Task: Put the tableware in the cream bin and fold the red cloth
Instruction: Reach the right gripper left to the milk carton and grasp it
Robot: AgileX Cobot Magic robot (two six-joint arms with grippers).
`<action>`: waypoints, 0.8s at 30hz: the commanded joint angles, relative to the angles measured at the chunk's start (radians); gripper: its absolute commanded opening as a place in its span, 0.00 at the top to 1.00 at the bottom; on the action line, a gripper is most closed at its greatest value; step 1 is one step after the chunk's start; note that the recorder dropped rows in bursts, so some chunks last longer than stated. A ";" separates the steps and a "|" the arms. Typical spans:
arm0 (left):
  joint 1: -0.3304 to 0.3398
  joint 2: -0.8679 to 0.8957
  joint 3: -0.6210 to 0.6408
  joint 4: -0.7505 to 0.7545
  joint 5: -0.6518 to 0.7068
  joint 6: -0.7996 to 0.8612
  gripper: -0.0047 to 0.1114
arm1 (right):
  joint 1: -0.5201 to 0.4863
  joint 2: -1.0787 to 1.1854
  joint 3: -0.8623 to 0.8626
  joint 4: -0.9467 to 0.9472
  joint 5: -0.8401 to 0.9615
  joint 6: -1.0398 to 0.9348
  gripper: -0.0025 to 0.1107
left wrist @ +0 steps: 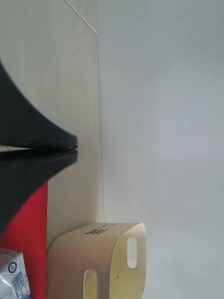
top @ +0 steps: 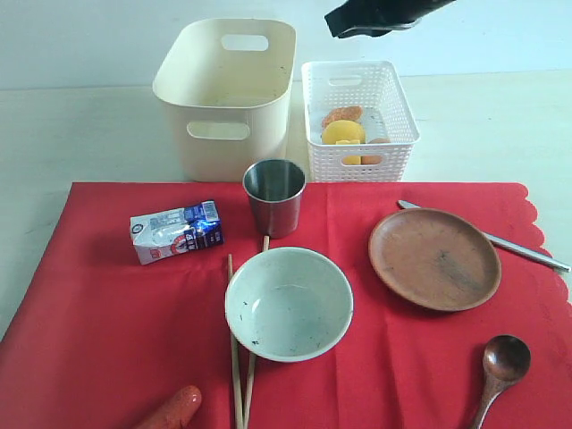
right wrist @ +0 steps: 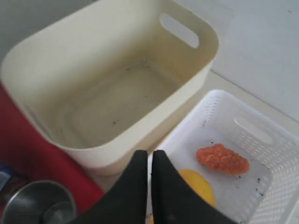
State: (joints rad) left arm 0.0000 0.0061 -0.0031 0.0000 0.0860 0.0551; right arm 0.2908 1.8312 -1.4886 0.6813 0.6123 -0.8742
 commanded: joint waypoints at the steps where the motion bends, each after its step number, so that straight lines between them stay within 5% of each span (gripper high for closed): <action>1: 0.001 -0.006 0.003 -0.014 0.002 0.001 0.94 | 0.059 -0.041 -0.003 -0.009 0.111 -0.040 0.98; 13: 0.001 -0.006 0.003 -0.014 0.002 0.001 0.94 | 0.318 0.055 -0.003 -0.012 0.026 -0.026 0.92; 19: 0.001 -0.006 0.003 -0.014 0.002 0.001 0.94 | 0.439 0.153 -0.005 -0.051 -0.219 0.056 0.52; 24: 0.001 -0.006 0.003 -0.014 0.002 0.001 0.94 | 0.488 0.219 -0.013 -0.095 -0.211 0.056 0.25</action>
State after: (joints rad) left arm 0.0000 0.0061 -0.0031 0.0000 0.0860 0.0551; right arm 0.7600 2.0229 -1.4886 0.6285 0.4143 -0.8225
